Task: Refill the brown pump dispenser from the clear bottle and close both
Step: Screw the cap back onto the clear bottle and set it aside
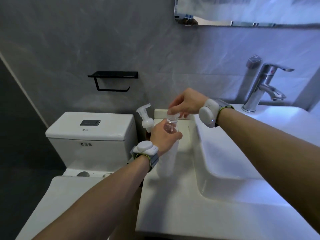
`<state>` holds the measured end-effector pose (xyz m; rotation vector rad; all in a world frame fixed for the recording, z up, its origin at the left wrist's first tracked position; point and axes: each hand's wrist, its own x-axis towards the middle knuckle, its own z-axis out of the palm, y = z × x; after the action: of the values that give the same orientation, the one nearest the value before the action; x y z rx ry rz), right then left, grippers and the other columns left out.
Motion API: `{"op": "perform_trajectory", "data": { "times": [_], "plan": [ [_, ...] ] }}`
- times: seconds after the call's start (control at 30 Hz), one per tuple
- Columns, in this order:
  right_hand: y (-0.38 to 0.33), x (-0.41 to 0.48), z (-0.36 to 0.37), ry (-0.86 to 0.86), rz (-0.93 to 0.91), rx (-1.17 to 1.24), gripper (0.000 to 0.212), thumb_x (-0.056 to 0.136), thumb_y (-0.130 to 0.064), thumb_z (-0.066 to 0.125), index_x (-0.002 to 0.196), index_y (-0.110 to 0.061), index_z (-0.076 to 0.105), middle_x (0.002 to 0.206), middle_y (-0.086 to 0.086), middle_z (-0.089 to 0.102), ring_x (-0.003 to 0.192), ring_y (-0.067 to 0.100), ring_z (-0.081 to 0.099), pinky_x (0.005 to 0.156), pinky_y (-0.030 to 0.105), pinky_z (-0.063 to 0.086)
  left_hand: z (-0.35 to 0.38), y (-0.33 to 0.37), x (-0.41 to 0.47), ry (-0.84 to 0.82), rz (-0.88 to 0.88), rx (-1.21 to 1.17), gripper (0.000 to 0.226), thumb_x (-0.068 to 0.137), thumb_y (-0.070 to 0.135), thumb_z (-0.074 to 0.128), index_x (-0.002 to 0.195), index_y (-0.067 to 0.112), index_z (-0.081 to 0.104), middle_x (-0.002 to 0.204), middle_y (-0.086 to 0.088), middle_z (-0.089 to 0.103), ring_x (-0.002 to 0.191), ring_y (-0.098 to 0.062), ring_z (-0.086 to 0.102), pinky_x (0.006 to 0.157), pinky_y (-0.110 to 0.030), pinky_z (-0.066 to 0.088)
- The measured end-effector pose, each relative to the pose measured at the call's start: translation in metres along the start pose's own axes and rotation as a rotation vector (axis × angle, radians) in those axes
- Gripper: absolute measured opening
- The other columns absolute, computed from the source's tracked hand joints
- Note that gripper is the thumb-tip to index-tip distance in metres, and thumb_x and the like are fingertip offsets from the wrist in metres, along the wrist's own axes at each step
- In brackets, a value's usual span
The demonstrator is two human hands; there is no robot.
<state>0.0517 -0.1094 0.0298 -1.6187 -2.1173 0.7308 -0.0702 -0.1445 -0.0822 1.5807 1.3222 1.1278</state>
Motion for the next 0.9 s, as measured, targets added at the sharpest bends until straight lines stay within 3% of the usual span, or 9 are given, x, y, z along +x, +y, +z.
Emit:
{"op": "perform_trajectory", "data": {
  "times": [0.13, 0.27, 0.4, 0.57, 0.73, 0.9],
  "plan": [
    [-0.013, -0.004, -0.003, -0.062, -0.006, -0.131, 0.024, 0.071, -0.024, 0.081, 0.094, -0.020, 0.075, 0.069, -0.005, 0.067, 0.050, 0.003, 0.060, 0.050, 0.013, 0.047, 0.002, 0.000, 0.004, 0.001, -0.014, 0.001, 0.025, 0.068, 0.015, 0.075, 0.088, 0.019, 0.060, 0.074, 0.007, 0.062, 0.070, -0.013, 0.059, 0.066, -0.022, 0.046],
    [-0.021, -0.001, -0.004, -0.115, -0.013, -0.230, 0.030, 0.068, -0.019, 0.083, 0.096, -0.023, 0.075, 0.084, -0.002, 0.070, 0.059, 0.007, 0.062, 0.067, 0.022, 0.055, 0.002, -0.001, 0.006, -0.004, -0.032, 0.012, 0.026, 0.065, 0.018, 0.075, 0.087, 0.019, 0.060, 0.077, 0.004, 0.064, 0.072, -0.016, 0.059, 0.071, -0.028, 0.049],
    [-0.022, 0.005, -0.005, -0.169, -0.006, -0.265, 0.026, 0.068, -0.019, 0.084, 0.086, -0.032, 0.071, 0.079, -0.009, 0.066, 0.061, 0.006, 0.062, 0.071, 0.026, 0.056, 0.000, 0.000, 0.008, -0.028, -0.039, 0.011, 0.027, 0.068, 0.016, 0.075, 0.089, 0.019, 0.060, 0.081, 0.003, 0.064, 0.075, -0.016, 0.059, 0.072, -0.027, 0.048],
    [-0.018, 0.010, -0.008, -0.209, -0.019, -0.318, 0.025, 0.068, -0.021, 0.085, 0.082, -0.034, 0.070, 0.090, -0.006, 0.070, 0.067, 0.008, 0.065, 0.078, 0.031, 0.058, 0.002, -0.001, 0.011, -0.081, -0.033, 0.033, 0.028, 0.068, 0.019, 0.075, 0.091, 0.020, 0.060, 0.083, 0.003, 0.064, 0.081, -0.019, 0.062, 0.081, -0.035, 0.053],
    [-0.018, 0.010, -0.010, -0.233, -0.035, -0.352, 0.026, 0.065, -0.023, 0.087, 0.073, -0.038, 0.067, 0.085, -0.011, 0.066, 0.086, 0.018, 0.067, 0.082, 0.032, 0.055, 0.000, -0.002, 0.015, -0.137, -0.042, 0.060, 0.027, 0.065, 0.022, 0.077, 0.087, 0.021, 0.061, 0.088, 0.000, 0.068, 0.087, -0.022, 0.066, 0.085, -0.038, 0.054],
    [-0.017, 0.006, -0.014, -0.232, -0.029, -0.359, 0.026, 0.065, -0.023, 0.087, 0.077, -0.035, 0.067, 0.081, -0.012, 0.065, 0.072, 0.013, 0.065, 0.078, 0.030, 0.057, -0.003, 0.012, 0.016, -0.223, -0.072, 0.037, 0.017, 0.068, 0.008, 0.074, 0.079, 0.016, 0.064, 0.084, -0.003, 0.067, 0.082, -0.020, 0.063, 0.078, -0.031, 0.052]
  ]
}}
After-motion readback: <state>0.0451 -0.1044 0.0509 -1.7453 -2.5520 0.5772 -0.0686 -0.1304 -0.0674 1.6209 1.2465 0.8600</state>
